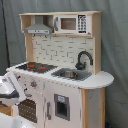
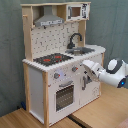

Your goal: Play with the kitchen

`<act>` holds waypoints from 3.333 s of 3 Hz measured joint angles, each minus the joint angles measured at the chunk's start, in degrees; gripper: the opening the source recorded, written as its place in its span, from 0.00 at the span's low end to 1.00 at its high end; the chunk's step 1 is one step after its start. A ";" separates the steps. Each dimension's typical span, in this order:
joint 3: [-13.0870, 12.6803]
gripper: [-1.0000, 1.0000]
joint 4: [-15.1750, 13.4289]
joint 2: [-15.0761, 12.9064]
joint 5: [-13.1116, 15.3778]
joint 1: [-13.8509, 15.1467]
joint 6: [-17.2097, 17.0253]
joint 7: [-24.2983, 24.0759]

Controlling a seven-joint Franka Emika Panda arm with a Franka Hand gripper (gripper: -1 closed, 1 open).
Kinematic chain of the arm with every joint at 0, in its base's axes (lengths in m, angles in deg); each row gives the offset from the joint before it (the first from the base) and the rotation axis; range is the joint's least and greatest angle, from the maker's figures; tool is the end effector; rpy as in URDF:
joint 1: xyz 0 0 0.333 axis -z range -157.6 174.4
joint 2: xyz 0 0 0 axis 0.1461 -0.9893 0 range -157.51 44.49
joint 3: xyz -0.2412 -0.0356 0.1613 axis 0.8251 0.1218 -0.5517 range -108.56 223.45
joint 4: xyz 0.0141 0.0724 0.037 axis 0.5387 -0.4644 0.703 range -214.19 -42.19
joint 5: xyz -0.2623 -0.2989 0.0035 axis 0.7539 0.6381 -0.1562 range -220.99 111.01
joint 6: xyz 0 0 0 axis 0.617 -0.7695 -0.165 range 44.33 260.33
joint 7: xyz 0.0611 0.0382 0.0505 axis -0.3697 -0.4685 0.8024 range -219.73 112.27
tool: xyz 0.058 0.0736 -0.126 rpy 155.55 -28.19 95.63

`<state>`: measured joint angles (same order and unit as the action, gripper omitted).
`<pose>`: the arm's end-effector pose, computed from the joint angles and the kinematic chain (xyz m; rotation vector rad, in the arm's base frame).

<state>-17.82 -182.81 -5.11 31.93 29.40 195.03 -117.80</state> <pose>0.3289 0.3692 0.3532 1.3048 1.0980 1.3106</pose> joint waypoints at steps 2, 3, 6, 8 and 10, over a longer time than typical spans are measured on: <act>2.18 1.00 -2.58 -0.05 7.56 1.22 3.18 -8.93; 1.99 1.00 -2.59 -0.06 11.58 2.32 4.11 -13.09; -0.60 1.00 -2.10 -0.24 25.85 6.60 5.16 -24.96; -4.62 1.00 2.10 -0.24 32.71 12.89 5.00 -31.87; -7.64 1.00 4.53 -0.24 38.67 18.42 4.41 -39.77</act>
<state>-25.46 -178.29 -5.35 70.60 47.82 199.44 -157.57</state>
